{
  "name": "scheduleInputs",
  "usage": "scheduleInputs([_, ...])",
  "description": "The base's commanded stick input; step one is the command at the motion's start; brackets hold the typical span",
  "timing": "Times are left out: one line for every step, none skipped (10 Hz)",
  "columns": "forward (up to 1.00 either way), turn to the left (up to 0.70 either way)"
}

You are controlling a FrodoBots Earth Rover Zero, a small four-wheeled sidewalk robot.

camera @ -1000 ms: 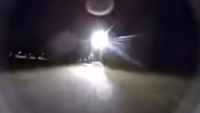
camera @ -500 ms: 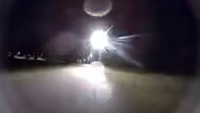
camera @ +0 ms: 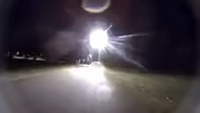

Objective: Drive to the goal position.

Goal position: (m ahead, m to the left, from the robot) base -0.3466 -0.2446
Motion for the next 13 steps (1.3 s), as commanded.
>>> scheduleInputs([0.06, 0.00])
scheduleInputs([0.06, 0.00])
scheduleInputs([0.06, 0.00])
scheduleInputs([0.06, 0.00])
scheduleInputs([0.06, 0.00])
scheduleInputs([0.06, 0.00])
scheduleInputs([0.06, 0.00])
scheduleInputs([0.06, 0.00])
scheduleInputs([0.06, 0.00])
scheduleInputs([0.06, 0.00])
scheduleInputs([0.06, 0.00])
scheduleInputs([0.06, 0.00])
scheduleInputs([0.06, 0.00])
